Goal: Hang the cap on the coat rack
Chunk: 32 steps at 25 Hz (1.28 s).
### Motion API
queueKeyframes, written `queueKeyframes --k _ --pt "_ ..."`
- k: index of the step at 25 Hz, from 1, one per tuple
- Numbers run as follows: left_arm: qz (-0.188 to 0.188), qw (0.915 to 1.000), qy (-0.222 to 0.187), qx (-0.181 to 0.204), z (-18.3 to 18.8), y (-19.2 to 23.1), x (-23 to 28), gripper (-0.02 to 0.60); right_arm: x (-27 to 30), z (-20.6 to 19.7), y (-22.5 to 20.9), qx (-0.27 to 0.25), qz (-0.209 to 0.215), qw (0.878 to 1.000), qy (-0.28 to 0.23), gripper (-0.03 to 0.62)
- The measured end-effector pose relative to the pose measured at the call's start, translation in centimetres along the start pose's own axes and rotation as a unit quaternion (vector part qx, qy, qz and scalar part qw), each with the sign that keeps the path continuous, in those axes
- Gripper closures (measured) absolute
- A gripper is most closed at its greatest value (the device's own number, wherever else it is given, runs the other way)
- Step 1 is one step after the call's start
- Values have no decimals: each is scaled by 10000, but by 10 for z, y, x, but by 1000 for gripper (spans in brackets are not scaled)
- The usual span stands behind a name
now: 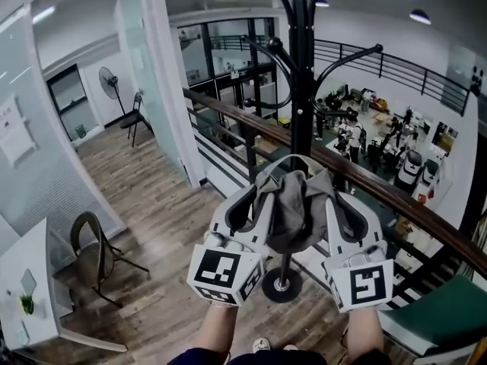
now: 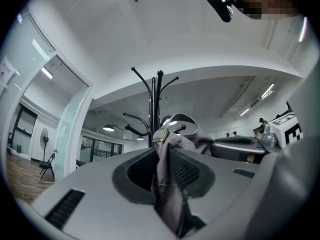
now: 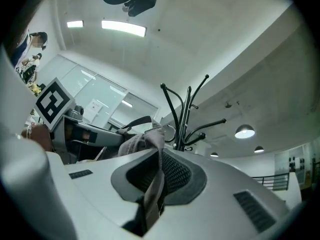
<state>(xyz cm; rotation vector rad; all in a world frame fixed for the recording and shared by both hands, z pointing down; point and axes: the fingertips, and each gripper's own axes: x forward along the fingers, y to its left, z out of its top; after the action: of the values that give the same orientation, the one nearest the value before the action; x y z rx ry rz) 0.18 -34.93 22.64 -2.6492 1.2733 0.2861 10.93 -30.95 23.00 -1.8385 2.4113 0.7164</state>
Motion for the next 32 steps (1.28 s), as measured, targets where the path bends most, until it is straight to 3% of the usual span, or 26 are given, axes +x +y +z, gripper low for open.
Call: queueKeyframes --k 7,11,18,25,32 --pt "262 9979 -592 63 64 13 -3 499 20 62 -9 -109 271 9981 -541 559" --pt "80 9961 -813 -327 99 12 -5 503 22 97 -12 -321 410 9950 -849 559" --pt "360 9930 -1114 177 149 41 2 503 49 138 -3 -745 765 9869 -1207 559" --pt "278 9906 -1257 455 182 47 14 505 69 164 -19 -642 841 9841 -1423 559" --pt "106 9930 -1133 318 185 55 43 505 93 165 -42 -245 901 9863 -1359 559"
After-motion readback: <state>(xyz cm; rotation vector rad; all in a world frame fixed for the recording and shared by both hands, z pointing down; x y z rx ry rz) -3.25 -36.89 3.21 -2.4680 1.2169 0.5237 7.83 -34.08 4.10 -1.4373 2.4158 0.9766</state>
